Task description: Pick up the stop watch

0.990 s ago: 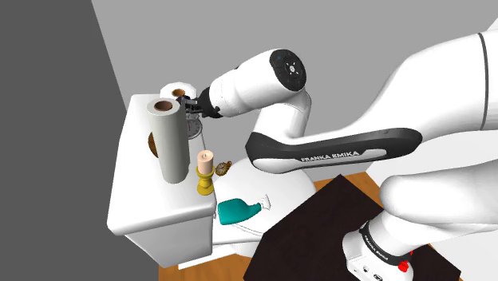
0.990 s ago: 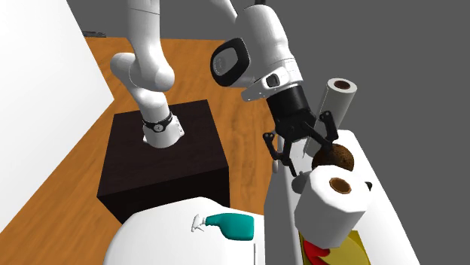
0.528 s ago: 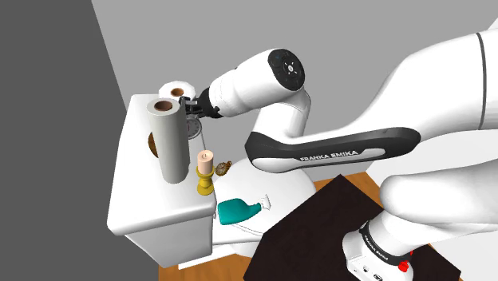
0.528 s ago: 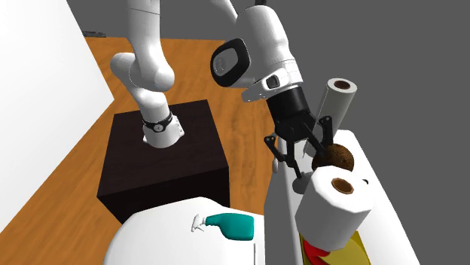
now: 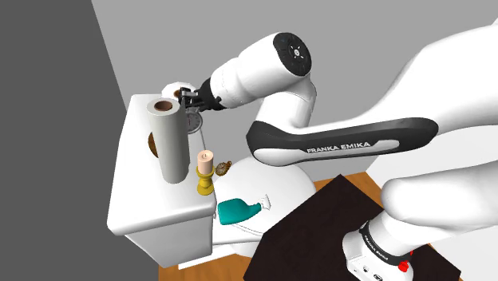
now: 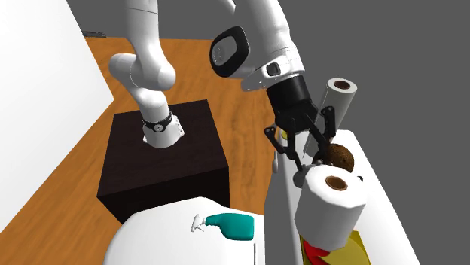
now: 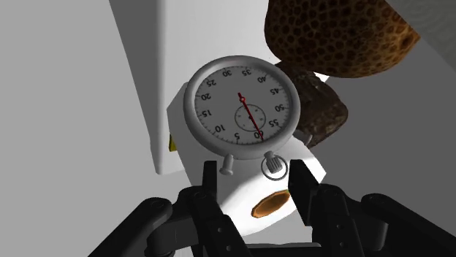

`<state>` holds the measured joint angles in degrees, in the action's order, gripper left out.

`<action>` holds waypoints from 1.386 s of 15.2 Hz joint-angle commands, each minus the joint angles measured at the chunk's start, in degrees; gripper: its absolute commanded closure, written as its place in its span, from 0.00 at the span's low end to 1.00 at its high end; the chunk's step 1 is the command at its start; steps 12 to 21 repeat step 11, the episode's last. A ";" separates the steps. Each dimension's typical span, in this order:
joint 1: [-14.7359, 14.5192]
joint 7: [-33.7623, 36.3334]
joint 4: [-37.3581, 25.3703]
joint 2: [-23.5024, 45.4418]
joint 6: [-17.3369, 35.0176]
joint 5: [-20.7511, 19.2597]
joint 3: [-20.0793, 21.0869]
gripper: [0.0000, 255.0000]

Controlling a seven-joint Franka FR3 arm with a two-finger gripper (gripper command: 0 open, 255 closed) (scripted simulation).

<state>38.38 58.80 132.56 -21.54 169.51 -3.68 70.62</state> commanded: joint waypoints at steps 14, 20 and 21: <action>-7.65 -4.13 -4.68 -0.64 -7.53 2.68 -8.50 1.00; -7.65 -4.13 -4.68 -0.64 -7.53 2.68 -8.50 1.00; -7.65 -4.13 -4.68 -0.64 -7.53 2.68 -8.50 1.00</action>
